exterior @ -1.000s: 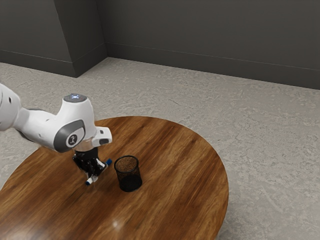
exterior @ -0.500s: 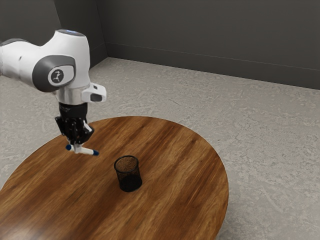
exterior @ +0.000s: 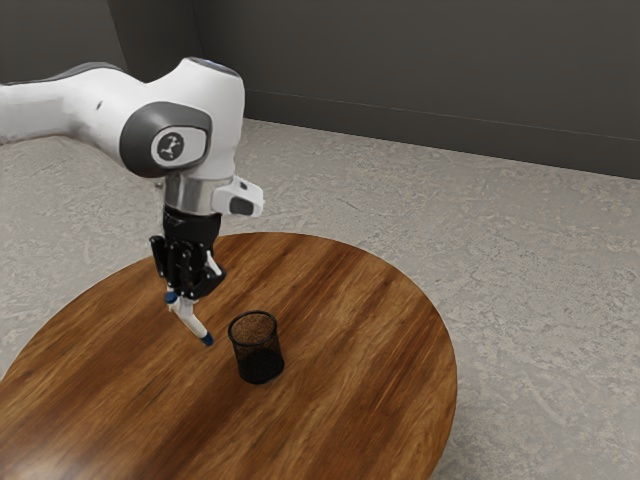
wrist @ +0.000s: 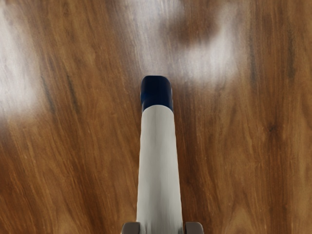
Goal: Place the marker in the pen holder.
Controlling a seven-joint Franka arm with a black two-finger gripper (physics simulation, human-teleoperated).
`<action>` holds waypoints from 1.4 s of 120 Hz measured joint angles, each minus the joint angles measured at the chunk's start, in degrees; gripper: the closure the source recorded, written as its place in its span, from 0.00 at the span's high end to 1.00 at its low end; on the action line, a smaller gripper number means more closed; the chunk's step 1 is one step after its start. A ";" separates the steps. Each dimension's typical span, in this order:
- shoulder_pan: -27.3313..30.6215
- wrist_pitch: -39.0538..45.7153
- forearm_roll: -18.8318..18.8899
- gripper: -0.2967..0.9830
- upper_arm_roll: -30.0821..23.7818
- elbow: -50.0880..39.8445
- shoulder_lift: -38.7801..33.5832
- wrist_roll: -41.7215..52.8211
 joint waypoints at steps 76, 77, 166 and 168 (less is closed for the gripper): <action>-0.76 -0.82 0.37 0.21 -3.03 11.77 13.43 0.05; -0.65 -0.84 0.40 0.21 -2.94 11.94 13.52 0.05; 0.07 -2.89 1.56 0.51 2.39 20.41 23.51 0.50; 0.08 -2.90 1.63 0.53 2.37 20.44 23.32 0.49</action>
